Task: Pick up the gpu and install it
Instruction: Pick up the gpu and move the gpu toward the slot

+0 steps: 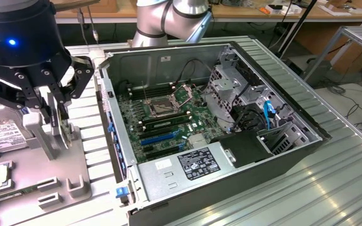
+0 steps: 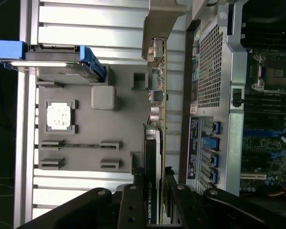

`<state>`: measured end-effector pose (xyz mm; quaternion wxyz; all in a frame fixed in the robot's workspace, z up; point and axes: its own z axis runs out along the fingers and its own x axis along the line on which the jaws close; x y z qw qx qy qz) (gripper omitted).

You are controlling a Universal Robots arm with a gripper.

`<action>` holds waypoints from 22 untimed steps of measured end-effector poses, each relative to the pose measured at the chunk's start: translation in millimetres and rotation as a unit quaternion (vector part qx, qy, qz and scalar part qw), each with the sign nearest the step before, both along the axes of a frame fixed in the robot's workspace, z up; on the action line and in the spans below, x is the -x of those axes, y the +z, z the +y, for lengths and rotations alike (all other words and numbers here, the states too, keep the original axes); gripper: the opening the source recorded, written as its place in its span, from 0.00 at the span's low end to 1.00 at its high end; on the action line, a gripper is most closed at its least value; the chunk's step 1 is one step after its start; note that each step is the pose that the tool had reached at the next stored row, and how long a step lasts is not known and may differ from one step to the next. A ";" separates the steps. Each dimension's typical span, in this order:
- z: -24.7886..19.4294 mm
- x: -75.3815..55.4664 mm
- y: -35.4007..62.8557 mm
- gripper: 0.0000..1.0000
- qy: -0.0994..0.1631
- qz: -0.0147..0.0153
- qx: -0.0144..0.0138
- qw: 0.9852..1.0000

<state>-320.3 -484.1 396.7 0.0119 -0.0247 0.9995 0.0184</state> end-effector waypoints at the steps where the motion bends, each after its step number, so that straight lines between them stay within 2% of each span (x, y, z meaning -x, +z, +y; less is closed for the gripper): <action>1: 0.0 0.0 1.4 0.27 0.000 0.000 0.000 1.000; 5: 0.0 0.0 10.9 0.27 0.000 0.000 0.000 1.000; 22: 0.0 -0.7 11.2 0.27 0.000 0.000 0.000 1.000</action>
